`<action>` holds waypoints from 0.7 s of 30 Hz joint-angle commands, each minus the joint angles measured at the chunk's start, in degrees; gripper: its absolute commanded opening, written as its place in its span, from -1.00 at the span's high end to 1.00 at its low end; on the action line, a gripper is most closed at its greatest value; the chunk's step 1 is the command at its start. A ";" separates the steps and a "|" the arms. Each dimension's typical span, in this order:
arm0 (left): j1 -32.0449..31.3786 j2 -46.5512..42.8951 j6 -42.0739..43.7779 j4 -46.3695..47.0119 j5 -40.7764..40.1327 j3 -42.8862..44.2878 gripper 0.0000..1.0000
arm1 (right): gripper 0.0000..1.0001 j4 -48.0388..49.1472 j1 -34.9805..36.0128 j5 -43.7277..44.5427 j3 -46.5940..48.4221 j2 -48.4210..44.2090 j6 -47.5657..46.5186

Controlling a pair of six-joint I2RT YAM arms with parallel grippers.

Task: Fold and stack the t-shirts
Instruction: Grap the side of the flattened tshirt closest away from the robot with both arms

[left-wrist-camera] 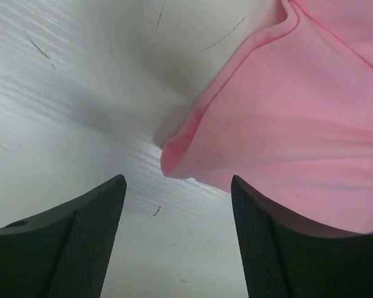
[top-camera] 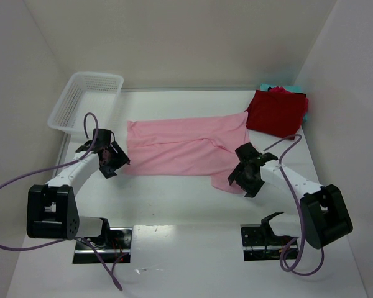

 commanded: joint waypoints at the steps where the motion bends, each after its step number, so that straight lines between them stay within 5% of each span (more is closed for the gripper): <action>1: 0.05 -1.49 1.50 -0.45 0.61 0.75 -0.54 | -0.56 2.04 0.92 7.15 1.20 0.52 3.80; 4: 0.05 -1.49 2.11 -0.45 0.61 1.28 -0.54 | -0.39 3.09 0.92 7.16 1.20 2.88 3.80; 12: 0.05 -2.02 2.12 -1.06 0.61 1.28 -0.56 | 0.92 2.93 2.15 9.53 4.10 7.12 5.12; 21: 0.05 -2.02 2.12 -0.54 0.61 1.28 -0.67 | 0.99 -8.41 2.15 6.73 8.32 -2.72 6.52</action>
